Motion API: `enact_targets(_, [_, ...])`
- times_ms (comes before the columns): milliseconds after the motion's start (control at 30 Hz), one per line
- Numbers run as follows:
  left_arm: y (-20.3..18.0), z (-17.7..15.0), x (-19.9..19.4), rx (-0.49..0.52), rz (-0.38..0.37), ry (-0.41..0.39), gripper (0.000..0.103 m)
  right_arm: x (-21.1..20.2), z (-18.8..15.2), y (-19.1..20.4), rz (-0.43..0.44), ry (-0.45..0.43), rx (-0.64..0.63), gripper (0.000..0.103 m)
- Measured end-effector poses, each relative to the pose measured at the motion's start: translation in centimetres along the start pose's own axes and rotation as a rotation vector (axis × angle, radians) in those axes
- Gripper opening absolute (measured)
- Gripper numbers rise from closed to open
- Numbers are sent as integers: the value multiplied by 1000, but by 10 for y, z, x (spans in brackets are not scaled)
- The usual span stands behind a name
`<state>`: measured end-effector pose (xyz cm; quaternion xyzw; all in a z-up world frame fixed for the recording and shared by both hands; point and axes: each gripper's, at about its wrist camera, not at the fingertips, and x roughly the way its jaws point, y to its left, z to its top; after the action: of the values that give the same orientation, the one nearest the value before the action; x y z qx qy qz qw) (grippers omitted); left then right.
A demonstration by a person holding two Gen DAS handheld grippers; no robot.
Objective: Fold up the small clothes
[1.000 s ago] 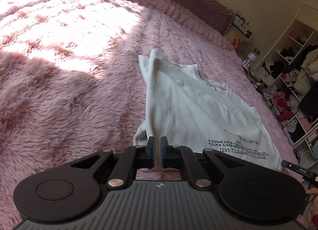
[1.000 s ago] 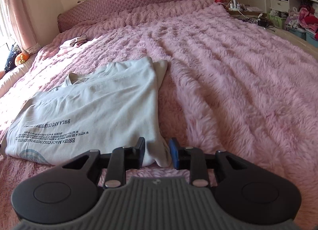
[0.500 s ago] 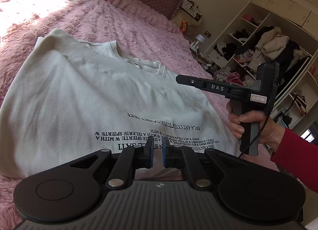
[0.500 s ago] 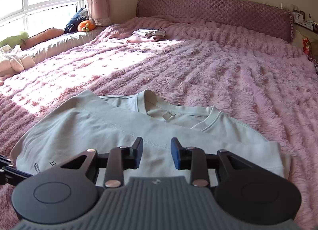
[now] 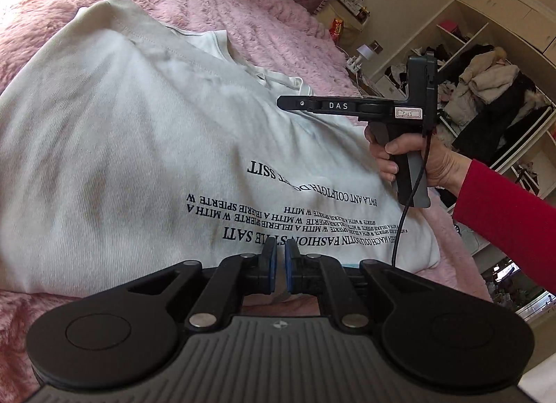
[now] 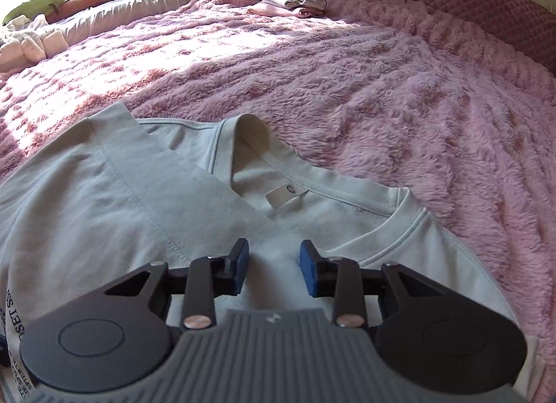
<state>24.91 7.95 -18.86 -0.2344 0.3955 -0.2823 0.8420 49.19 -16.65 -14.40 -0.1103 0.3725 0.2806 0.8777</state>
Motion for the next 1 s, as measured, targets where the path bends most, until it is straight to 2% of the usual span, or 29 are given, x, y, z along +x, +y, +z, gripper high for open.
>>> enact_targets(33, [0,0,0,1,0,1,10,1,0,0,2,2,3,0])
enact_targets(167, [0,1,1,-11,-3,7,10,-2,0,4,-12,-18,-22,0])
enact_targets(300, [0,1,2,-10,-1,8,10,-10,6,-1,-62,-98,26,0])
enact_targets(367, [0,0,3,-3,4,8,10,-5,8,-1,-77,-88,27,0])
enact_targets(433, [0,0,3,-3,5,11,10,5,6,1,-64,-29,19,0])
enact_targets(500, [-2,2,0,-13,-3,9,10,10,2,6,-85,-22,-5,0])
enact_targets(533, [-3,4,-3,-16,-16,-2,10,8,2,7,-88,-33,7,0])
enact_targets(633, [-9,17,-17,-2,-32,-79,19,-10,3,9,-92,-99,34,12])
enact_targets(700, [-9,32,-22,-4,-37,-137,24,-26,1,14,-71,-133,43,13])
enact_targets(800, [1,54,-15,-43,-32,-170,26,-44,-6,28,8,-128,18,13])
enact_targets(867, [8,63,-8,-55,16,-178,26,-47,-13,37,15,-93,-20,12])
enact_targets(900, [15,66,-3,-63,66,-178,26,-45,-18,39,0,-63,-35,12])
enact_targets(1000, [33,70,7,-103,123,-151,23,-34,-31,29,-76,12,-3,9])
